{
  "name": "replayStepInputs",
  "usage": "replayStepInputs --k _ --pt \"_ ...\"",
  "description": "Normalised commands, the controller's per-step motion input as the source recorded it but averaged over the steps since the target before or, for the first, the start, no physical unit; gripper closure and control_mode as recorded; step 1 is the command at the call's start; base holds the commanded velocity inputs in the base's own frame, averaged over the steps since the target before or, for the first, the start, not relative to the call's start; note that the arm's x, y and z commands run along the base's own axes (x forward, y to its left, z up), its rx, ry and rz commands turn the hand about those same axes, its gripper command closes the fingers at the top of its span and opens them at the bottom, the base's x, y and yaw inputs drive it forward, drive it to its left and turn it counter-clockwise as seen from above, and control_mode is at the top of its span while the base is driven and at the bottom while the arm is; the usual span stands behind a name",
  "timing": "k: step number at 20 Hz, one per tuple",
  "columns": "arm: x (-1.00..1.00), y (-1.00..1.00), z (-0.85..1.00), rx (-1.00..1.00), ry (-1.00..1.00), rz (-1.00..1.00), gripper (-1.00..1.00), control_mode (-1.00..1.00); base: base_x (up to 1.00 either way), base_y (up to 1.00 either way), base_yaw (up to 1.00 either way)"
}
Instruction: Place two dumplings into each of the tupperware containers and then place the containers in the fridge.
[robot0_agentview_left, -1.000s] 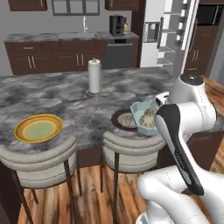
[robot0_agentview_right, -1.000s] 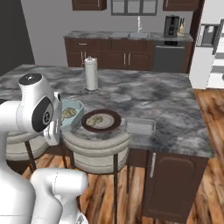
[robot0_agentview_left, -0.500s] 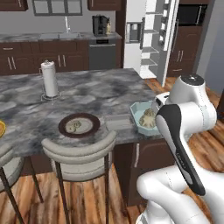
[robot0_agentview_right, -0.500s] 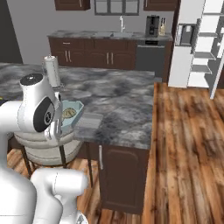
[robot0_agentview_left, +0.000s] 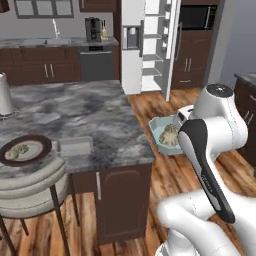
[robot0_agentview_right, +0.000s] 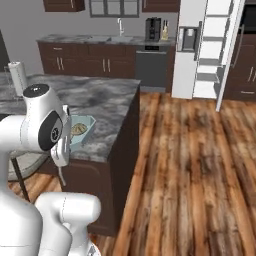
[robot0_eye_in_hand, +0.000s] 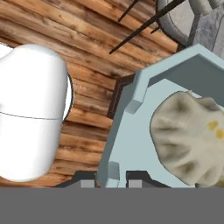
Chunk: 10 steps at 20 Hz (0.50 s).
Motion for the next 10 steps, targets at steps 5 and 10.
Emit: replayStepInputs --k 5,10 --pt "0.00 0.00 0.00 0.00 0.00 0.00 1.00 1.00 0.00 -1.00 0.00" --pt "0.00 0.00 0.00 0.00 0.00 0.00 1.00 1.00 0.01 -1.00 0.00"
